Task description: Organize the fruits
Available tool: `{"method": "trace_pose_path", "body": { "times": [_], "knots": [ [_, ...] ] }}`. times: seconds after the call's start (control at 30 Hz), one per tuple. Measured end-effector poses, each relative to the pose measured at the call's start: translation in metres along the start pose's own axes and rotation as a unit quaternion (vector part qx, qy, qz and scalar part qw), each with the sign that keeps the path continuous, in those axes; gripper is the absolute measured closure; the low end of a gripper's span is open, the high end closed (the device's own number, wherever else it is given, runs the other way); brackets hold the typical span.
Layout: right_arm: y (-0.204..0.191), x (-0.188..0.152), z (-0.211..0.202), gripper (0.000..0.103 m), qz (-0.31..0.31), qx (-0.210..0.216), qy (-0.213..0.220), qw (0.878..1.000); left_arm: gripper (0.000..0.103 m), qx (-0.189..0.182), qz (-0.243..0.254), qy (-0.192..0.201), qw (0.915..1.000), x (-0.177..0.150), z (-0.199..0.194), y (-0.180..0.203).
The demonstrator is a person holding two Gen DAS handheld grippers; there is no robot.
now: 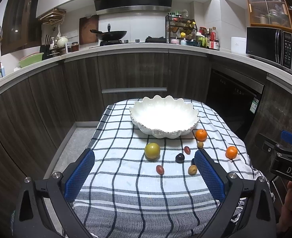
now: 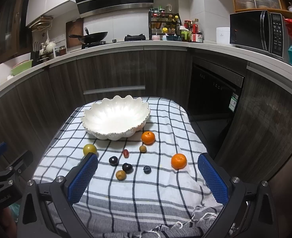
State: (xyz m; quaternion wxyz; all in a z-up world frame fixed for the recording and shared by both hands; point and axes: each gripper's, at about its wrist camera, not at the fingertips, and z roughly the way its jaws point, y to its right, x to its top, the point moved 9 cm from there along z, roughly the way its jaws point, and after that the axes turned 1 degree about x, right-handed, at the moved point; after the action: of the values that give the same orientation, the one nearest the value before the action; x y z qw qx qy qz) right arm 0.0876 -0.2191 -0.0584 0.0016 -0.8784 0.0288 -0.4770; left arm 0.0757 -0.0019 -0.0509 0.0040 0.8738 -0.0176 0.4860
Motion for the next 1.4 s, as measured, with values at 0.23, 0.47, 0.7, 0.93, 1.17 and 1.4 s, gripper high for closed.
{"method": "trace_pose_path", "body": {
  "times": [0.23,0.47,0.7,0.93,1.17,1.4],
  "knots": [
    [0.0001,-0.0003,-0.0008,0.001,0.002,0.002,0.000,1.000,0.000,0.000,0.001,-0.001,1.0000,-0.0020,0.0010,-0.0006],
    [-0.0009,-0.0017,0.0000,0.001,0.003,0.003,-0.004,1.000,0.000,0.000,0.001,-0.001,1.0000,-0.0019,0.0008,0.0000],
    [-0.0001,-0.0010,0.0021,0.001,0.005,0.003,-0.006,1.000,0.000,0.000,0.001,0.000,1.0000,-0.0010,0.0009,0.0019],
    [0.0006,0.0000,0.0035,0.001,0.004,0.004,-0.003,1.000,0.000,0.000,0.001,-0.001,1.0000,-0.0009,0.0016,0.0030],
    [0.0011,0.0007,0.0023,0.001,0.003,0.003,0.000,1.000,0.000,-0.003,0.001,-0.003,1.0000,-0.0007,0.0008,0.0069],
    [0.0025,0.0013,0.0015,0.001,0.007,0.002,-0.001,1.000,0.000,-0.003,0.002,-0.002,1.0000,0.0013,-0.0001,0.0083]
  ]
}}
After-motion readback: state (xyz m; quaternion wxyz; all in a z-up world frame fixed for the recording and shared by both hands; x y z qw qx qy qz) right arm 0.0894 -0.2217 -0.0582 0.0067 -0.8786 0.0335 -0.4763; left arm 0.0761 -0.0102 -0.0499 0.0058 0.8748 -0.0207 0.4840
